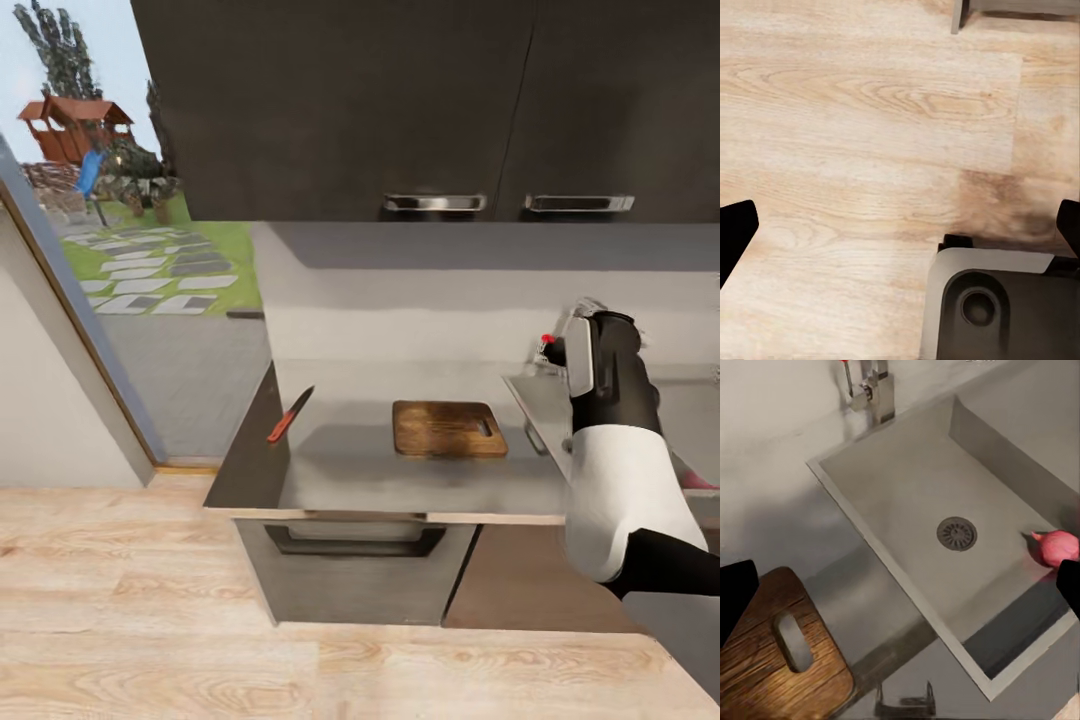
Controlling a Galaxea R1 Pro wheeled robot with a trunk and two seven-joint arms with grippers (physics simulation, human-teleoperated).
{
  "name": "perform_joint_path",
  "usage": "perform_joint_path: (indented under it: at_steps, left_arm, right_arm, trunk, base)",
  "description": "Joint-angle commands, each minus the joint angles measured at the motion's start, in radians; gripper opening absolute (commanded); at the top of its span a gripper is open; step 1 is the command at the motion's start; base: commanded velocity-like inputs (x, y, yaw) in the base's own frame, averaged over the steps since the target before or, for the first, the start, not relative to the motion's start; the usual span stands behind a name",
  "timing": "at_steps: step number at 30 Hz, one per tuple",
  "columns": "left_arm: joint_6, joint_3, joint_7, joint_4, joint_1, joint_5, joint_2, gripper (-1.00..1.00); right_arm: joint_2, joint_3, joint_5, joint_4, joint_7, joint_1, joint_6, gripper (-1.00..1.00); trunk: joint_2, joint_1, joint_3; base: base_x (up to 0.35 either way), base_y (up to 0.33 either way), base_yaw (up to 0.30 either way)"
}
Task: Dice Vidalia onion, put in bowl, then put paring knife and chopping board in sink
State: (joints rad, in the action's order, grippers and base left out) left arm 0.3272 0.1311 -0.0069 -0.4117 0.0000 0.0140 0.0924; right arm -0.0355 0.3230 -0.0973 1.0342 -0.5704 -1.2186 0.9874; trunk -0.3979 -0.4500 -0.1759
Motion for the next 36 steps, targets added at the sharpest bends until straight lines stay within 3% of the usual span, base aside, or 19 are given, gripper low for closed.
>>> perform_joint_path:
  at_steps: [1, 5, 10, 11, 18, 36]
  left_arm:
    - [0.001, 0.001, -0.001, 0.000, 0.000, 0.001, 0.000, 1.00]
    - [0.001, 0.001, -0.001, 0.000, 0.000, 0.001, 0.000, 1.00]
    - [0.001, 0.001, -0.001, 0.001, 0.000, 0.002, 0.000, 1.00]
    - [0.001, 0.001, -0.001, 0.001, 0.000, 0.001, 0.000, 1.00]
    - [0.001, 0.001, -0.001, -0.001, 0.000, 0.001, 0.000, 1.00]
    - [0.001, 0.001, -0.001, 0.000, 0.000, 0.001, 0.000, 1.00]
  right_arm:
    - [-0.016, -0.002, -0.011, -0.001, 0.023, -0.001, 0.002, 1.00]
    - [-0.048, -0.007, -0.009, -0.007, 0.083, -0.001, 0.003, 1.00]
    - [-0.057, -0.016, -0.007, -0.024, 0.099, -0.001, 0.003, 1.00]
    - [-0.059, -0.038, -0.007, -0.041, 0.101, -0.001, 0.002, 1.00]
    - [-0.058, -0.067, -0.006, -0.048, 0.104, -0.001, 0.001, 1.00]
    - [-0.060, -0.070, 0.004, -0.131, 0.107, -0.001, -0.004, 1.00]
  trunk:
    - [-0.002, 0.000, -0.002]
    - [-0.002, 0.000, -0.002]
    - [-0.002, 0.000, -0.002]
    - [-0.002, 0.000, -0.002]
    - [-0.002, 0.000, -0.002]
    - [-0.002, 0.000, -0.002]
  base:
    - [-0.336, 0.000, 0.000]
    - [-0.337, 0.000, 0.000]
    - [-0.337, 0.000, 0.000]
    - [-0.337, 0.000, 0.000]
    - [-0.337, 0.000, 0.000]
    - [-0.337, 0.000, 0.000]
